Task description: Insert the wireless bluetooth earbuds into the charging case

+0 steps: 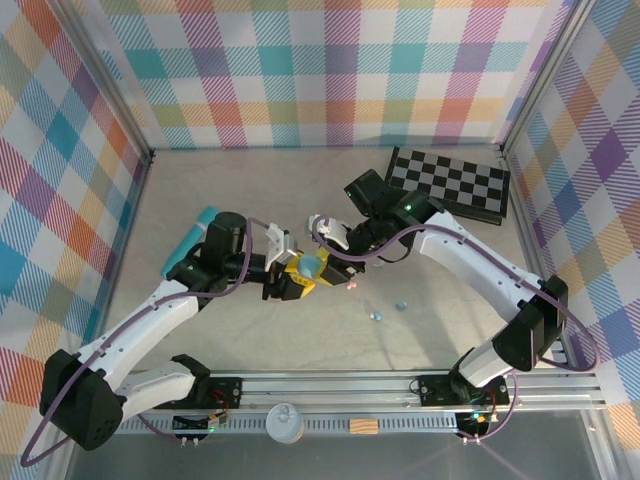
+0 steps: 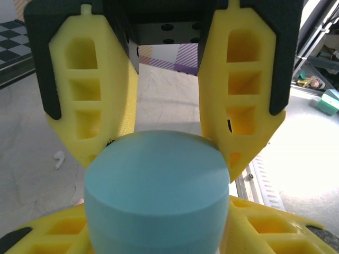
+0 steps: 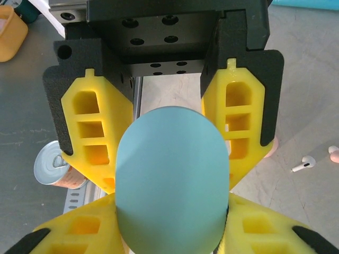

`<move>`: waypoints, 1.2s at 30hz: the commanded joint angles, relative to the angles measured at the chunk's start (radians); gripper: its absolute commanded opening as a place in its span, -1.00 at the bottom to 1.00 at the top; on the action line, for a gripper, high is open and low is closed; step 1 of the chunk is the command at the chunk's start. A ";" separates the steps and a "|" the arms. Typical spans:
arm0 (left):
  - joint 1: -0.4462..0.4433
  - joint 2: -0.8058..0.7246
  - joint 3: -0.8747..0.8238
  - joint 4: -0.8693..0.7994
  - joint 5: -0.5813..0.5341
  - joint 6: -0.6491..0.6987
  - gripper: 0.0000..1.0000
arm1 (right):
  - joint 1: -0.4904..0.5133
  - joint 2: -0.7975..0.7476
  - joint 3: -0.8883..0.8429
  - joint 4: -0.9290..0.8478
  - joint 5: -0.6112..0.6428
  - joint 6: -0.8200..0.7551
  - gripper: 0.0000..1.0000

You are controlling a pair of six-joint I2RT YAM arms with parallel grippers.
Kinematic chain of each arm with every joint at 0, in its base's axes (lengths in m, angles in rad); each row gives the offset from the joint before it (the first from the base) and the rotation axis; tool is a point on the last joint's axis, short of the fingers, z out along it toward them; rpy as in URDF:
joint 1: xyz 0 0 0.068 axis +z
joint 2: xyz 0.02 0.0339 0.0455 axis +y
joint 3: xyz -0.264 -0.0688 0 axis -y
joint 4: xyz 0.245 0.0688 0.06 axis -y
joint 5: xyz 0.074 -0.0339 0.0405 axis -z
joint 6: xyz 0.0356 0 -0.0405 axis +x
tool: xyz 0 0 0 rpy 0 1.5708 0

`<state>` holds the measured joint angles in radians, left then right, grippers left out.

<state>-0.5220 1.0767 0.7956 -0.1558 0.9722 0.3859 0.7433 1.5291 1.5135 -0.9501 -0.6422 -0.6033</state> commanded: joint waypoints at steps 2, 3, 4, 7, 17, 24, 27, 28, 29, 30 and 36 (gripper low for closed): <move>0.002 0.002 0.036 0.060 0.066 -0.004 -0.04 | -0.019 0.008 0.018 -0.026 -0.022 -0.042 -0.52; 0.003 0.000 0.035 0.068 0.068 -0.009 -0.04 | -0.021 0.008 0.016 -0.028 -0.019 -0.044 -0.52; 0.004 -0.001 0.034 0.078 0.068 -0.016 -0.04 | -0.023 0.008 0.013 -0.031 -0.017 -0.046 -0.52; 0.005 -0.008 0.031 0.100 0.063 -0.038 -0.03 | -0.025 0.005 0.009 -0.032 -0.019 -0.044 -0.52; 0.005 -0.016 0.028 0.125 0.076 -0.066 -0.04 | -0.025 -0.004 -0.010 -0.033 -0.021 -0.045 -0.53; 0.005 -0.022 0.027 0.131 0.093 -0.077 0.03 | -0.027 -0.005 -0.012 -0.064 -0.004 -0.067 -0.53; 0.005 -0.024 0.023 0.129 0.093 -0.075 0.02 | -0.027 -0.008 -0.013 -0.066 -0.005 -0.066 -0.54; 0.005 -0.025 0.022 0.128 0.095 -0.075 0.01 | -0.027 -0.010 -0.015 -0.064 -0.007 -0.062 -0.54; 0.005 -0.024 0.024 0.127 0.099 -0.075 0.00 | -0.027 -0.012 -0.017 -0.065 -0.009 -0.062 -0.55; 0.005 -0.024 0.024 0.126 0.101 -0.076 0.00 | -0.027 -0.012 -0.018 -0.066 -0.008 -0.064 -0.55; 0.005 -0.030 0.025 0.128 0.101 -0.077 0.03 | -0.027 -0.012 -0.024 -0.083 -0.009 -0.068 -0.55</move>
<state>-0.5201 1.0821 0.7994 -0.0986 1.0042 0.3027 0.7227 1.5288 1.5105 -0.9894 -0.6559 -0.6449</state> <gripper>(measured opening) 0.515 0.369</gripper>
